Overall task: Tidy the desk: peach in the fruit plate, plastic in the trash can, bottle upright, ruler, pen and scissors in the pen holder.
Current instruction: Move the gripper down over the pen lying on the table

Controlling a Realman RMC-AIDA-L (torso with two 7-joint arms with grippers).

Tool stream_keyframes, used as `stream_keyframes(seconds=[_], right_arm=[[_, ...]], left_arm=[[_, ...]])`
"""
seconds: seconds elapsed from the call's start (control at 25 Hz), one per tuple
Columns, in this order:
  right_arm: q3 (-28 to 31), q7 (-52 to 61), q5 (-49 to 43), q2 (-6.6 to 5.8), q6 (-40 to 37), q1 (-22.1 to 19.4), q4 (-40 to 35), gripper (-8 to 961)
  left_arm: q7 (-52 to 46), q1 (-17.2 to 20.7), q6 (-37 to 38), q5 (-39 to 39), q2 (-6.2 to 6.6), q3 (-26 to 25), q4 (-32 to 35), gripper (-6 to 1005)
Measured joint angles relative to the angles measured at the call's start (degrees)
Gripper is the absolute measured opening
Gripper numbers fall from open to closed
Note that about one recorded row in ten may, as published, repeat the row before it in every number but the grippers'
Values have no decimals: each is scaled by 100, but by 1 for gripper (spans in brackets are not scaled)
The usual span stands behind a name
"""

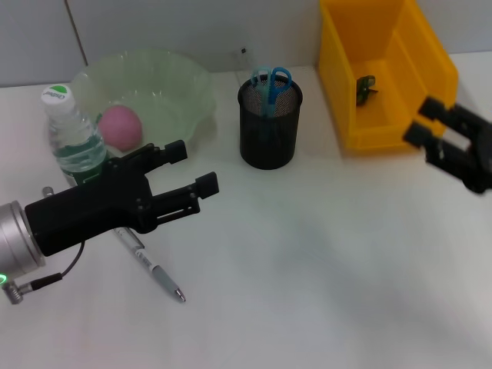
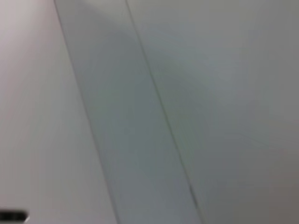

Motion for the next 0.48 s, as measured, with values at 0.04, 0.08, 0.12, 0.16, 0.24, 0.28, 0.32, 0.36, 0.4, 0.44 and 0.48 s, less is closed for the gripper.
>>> stream_keyframes(seconds=[0.04,0.08,0.12,0.16,0.24,0.28,0.32,0.36,0.4,0.44,0.48], right_arm=[[12,24,-217,-49,-151,-100,-48,684],[12,24,-217,-49,-151,-100,-48,684],[20,27,-324,-67,-224,-130,-58,684],[33,28,-580,-97,-326,-170,-108,684],[38,29,-692,-104,-341,-180,-145,684],[41,28,-756,-105,-335,-185,-172,684],[44,27,-796,-105,-320,-191,-189,684],[40,17,-830,-106,-265,-194,-203,684],[40,17,-830,-106,-265,-194,-203,684],[32,9,-875,-107,-210,-179,-207,683],[32,9,-875,-107,-210,-179,-207,683]], left_arm=[[-2,8,-17,0,7,-20,-27,840],[-2,8,-17,0,7,-20,-27,840],[-2,11,-32,1,9,-29,-43,840],[-2,14,-49,8,14,-41,-54,840],[-8,15,-63,133,6,-164,-61,840],[-8,15,-63,133,6,-164,-61,840],[-21,12,-62,234,-14,-240,-55,840],[-21,12,-62,234,-14,-240,-55,840],[-52,-9,-31,436,-57,-381,-21,840],[-65,-20,-7,522,-72,-434,2,840],[-74,-35,27,607,-81,-475,47,840]])
